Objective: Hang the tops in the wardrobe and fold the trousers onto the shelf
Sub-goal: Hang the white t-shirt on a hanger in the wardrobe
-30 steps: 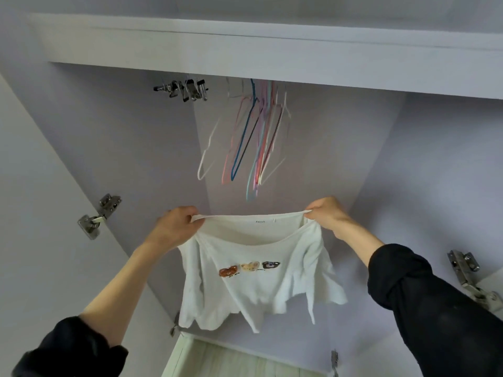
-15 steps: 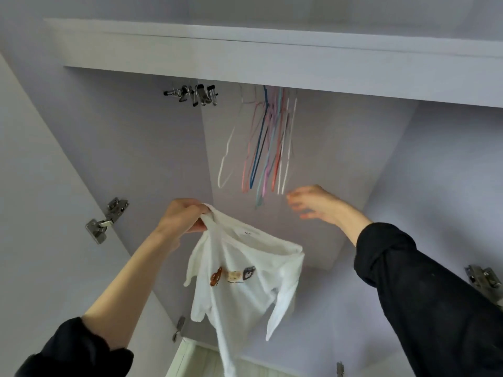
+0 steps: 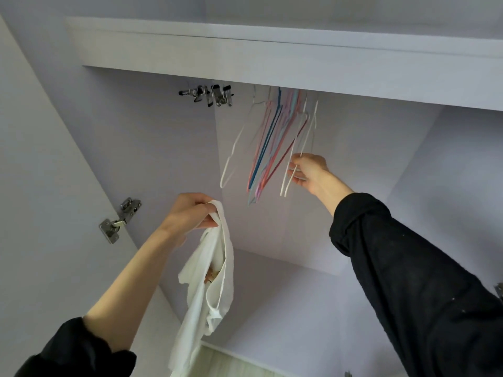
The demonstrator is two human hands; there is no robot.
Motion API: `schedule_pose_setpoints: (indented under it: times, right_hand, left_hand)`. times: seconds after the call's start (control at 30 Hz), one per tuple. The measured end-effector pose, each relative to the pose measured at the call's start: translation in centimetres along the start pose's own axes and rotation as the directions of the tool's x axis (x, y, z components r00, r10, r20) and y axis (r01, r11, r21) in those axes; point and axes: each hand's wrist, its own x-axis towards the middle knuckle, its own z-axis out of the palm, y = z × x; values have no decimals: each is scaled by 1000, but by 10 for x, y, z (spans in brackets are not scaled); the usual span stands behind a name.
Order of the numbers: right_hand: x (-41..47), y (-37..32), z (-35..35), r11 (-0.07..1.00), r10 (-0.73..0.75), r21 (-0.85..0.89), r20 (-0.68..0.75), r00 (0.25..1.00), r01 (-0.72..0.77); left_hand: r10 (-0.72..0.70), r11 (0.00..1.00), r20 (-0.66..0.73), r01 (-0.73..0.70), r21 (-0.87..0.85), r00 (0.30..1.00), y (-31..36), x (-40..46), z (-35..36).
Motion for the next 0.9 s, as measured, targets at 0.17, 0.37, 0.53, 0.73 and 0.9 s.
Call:
schedule_pose_setpoints:
  times: [0.17, 0.37, 0.53, 0.73, 0.9]
  right_hand:
    - [5, -1, -13, 990, -71, 110, -133, 989, 86]
    - [-13, 7, -47, 971, -171, 146, -144, 975, 192]
    - [-16, 33, -75, 979, -202, -34, -277, 939, 201]
    - [-26, 91, -119, 972, -202, -202, -437, 877, 123]
    - [-55, 127, -154, 961, -268, -176, -390, 881, 214]
  left_hand:
    - [17, 1000, -42, -16, 8, 999, -4, 2, -2]
    - [20, 1000, -11, -20, 13, 1000, -14, 1, 11]
    - [13, 1000, 46, -14, 22, 999, -17, 2, 30]
    - [-19, 999, 117, 13, 50, 993, -25, -2, 57]
    - [-70, 996, 145, 62, 57, 987, -32, -8, 83]
